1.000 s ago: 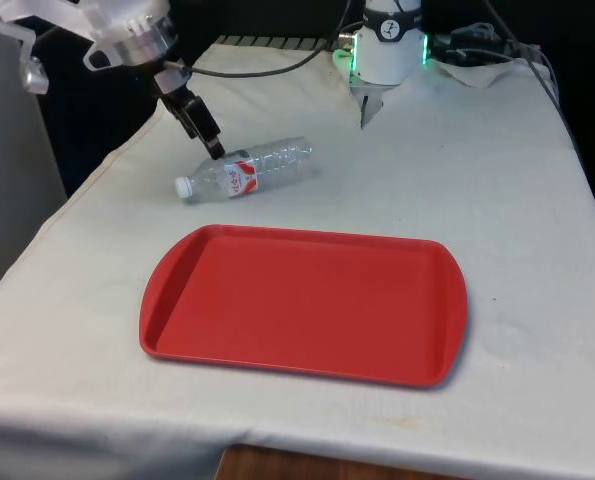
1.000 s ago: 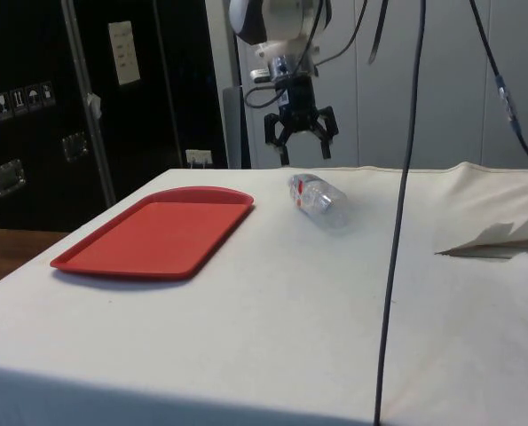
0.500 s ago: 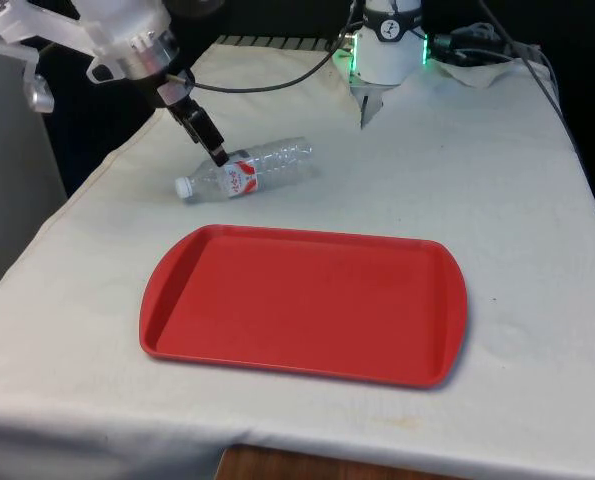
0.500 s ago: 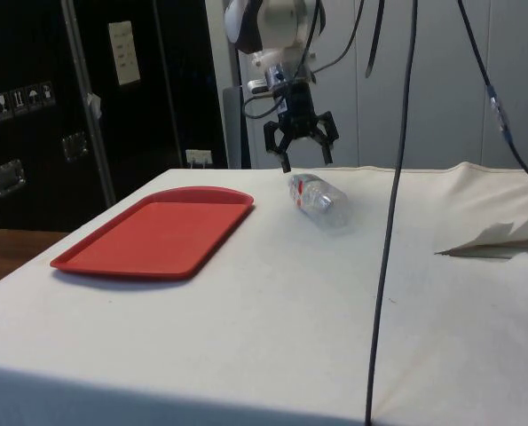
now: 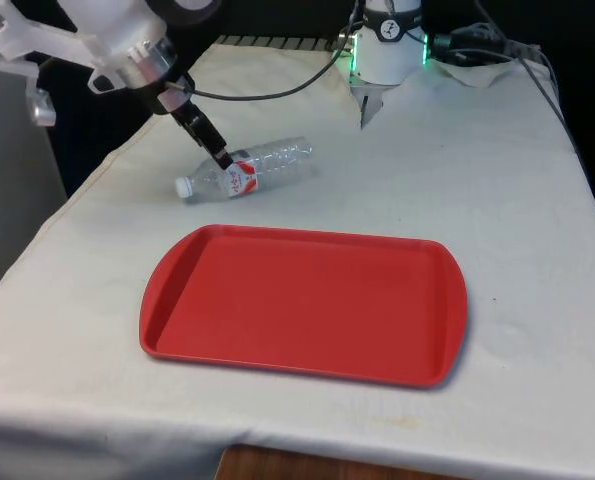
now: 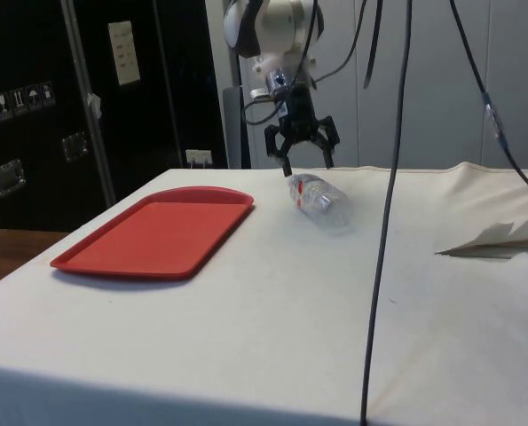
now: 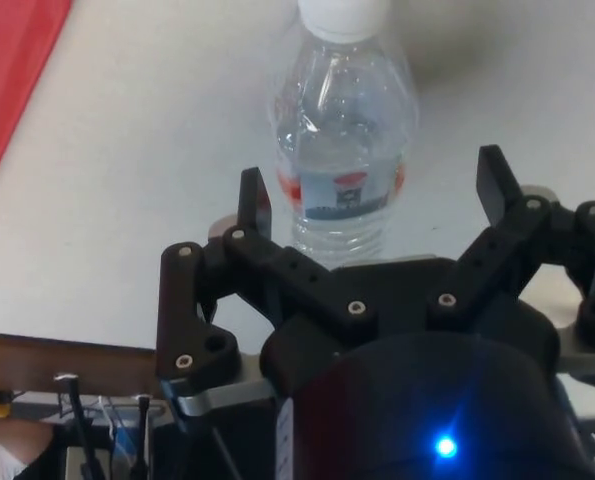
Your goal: Place the bottle upright on the tray.
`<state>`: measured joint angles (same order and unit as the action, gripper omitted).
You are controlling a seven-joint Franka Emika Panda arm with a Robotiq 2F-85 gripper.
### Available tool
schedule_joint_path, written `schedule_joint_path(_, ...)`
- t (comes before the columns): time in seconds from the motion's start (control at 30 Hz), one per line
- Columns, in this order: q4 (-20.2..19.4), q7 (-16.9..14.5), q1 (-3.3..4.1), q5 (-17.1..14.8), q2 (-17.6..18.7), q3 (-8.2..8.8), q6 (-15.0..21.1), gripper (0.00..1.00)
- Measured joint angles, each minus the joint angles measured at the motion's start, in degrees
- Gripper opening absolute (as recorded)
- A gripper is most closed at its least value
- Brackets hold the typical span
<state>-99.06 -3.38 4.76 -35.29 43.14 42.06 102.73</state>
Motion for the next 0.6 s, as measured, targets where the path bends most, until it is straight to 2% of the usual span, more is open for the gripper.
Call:
schedule_joint_path(0.17,1.95,-0.8,-0.29,-1.49,2.01,0.63,-2.86,1.0)
schedule_joint_path(0.6,5.79,0.34,-0.4,-1.55,5.5,1.32,-6.25,1.0)
